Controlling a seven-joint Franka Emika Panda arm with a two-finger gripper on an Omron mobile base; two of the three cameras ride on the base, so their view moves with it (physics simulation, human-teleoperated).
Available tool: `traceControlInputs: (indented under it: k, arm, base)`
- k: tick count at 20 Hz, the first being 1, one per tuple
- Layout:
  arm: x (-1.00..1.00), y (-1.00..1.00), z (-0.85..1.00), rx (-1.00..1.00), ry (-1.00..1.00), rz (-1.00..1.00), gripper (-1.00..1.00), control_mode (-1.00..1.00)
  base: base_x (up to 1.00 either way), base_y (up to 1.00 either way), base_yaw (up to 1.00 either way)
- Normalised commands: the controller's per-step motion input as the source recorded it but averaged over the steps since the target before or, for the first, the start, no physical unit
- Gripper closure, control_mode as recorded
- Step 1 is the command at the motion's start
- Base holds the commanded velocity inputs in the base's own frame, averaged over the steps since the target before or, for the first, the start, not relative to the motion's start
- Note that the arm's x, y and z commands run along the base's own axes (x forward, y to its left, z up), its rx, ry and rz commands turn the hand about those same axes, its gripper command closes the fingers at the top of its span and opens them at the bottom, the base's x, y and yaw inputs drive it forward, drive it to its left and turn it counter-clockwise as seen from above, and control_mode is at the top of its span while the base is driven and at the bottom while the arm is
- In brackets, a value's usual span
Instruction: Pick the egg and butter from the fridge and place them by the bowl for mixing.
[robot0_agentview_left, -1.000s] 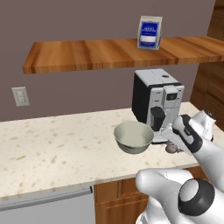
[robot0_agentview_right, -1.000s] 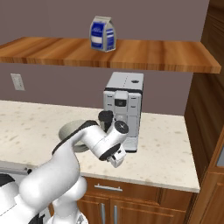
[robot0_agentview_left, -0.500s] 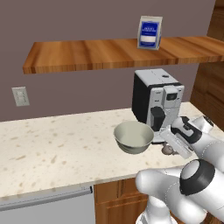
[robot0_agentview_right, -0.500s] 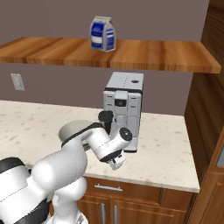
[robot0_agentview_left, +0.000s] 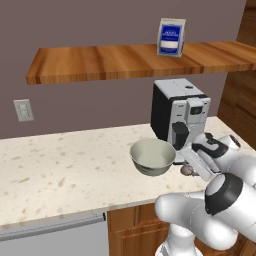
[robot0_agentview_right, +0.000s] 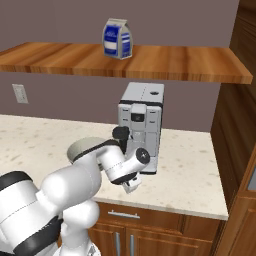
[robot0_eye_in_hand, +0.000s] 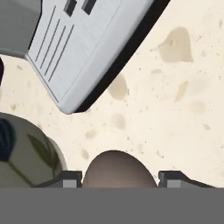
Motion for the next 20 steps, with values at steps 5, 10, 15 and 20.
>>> traceControlInputs:
  k: [5, 10, 15, 20]
  arm:
    - [0.20, 0.09, -0.07, 0.00, -0.05, -0.07, 1.00, -1.00]
    - [0.13, 0.05, -0.13, 0.00, -0.01, -0.06, 1.00, -1.00]
    - [0.22, 0.00, -0.08, 0.00, 0.00, -0.05, 1.00, -1.00]
    - [0.10, -0.03, -0.12, 0.02, 0.00, -0.04, -1.00, -1.00]
  base:
    - [0.00, 0.00, 0.00]
    - [0.00, 0.00, 0.00]
    - [0.00, 0.00, 0.00]
    - [0.00, 0.00, 0.00]
